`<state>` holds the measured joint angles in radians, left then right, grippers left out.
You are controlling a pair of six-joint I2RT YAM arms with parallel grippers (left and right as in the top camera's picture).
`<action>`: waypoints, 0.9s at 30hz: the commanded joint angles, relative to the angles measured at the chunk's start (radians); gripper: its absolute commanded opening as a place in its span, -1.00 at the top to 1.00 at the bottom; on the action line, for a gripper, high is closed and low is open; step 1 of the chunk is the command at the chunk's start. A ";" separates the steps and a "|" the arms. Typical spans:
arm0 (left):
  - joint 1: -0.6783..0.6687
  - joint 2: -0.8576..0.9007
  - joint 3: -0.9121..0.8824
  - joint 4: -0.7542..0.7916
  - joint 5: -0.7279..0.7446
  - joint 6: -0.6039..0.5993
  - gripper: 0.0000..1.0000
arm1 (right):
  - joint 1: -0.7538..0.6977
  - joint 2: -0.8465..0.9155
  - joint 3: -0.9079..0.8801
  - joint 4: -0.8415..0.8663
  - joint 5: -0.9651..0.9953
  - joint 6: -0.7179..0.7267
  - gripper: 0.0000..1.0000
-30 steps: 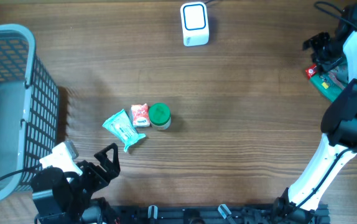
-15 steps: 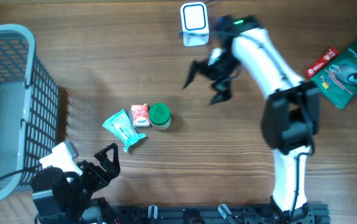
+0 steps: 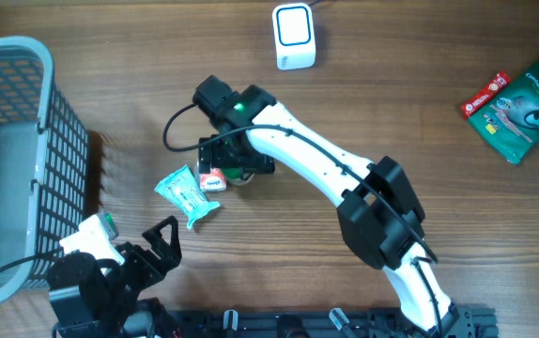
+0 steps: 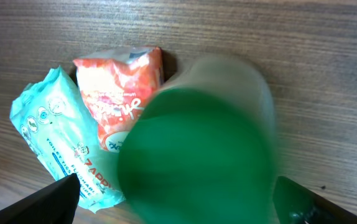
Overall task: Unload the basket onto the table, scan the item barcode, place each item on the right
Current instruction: 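Reach the right gripper to the green-lidded jar and grasp it, then lift the jar and present its label to the scanner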
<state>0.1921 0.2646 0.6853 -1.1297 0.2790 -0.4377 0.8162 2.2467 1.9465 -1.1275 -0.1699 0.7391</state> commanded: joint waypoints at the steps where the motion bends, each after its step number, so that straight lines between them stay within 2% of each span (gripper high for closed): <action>1: 0.002 -0.002 -0.002 0.002 0.009 0.019 -1.00 | 0.004 0.052 0.008 0.000 0.060 0.030 -1.00; 11: 0.002 -0.002 -0.002 0.002 0.008 0.019 -1.00 | -0.003 0.056 -0.018 0.063 0.283 0.020 -1.00; 14: 0.002 -0.002 -0.002 0.002 0.009 0.019 -1.00 | -0.016 0.056 -0.018 0.073 0.240 0.055 -1.00; 16: 0.002 -0.002 -0.002 0.002 0.008 0.019 -1.00 | -0.019 0.056 -0.025 0.069 0.161 0.159 -1.00; 19: 0.002 -0.002 -0.002 0.002 0.009 0.019 -1.00 | -0.018 0.061 -0.025 0.085 0.146 0.281 -0.99; 26: 0.002 -0.002 -0.002 0.002 0.009 0.019 -1.00 | -0.020 0.142 -0.025 0.099 0.104 0.315 -0.99; 27: 0.002 -0.002 -0.002 0.002 0.008 0.019 -1.00 | -0.020 0.154 -0.025 0.099 0.101 0.316 -0.92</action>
<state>0.1921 0.2646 0.6853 -1.1297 0.2790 -0.4381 0.7975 2.3314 1.9327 -1.0286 -0.0311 1.0191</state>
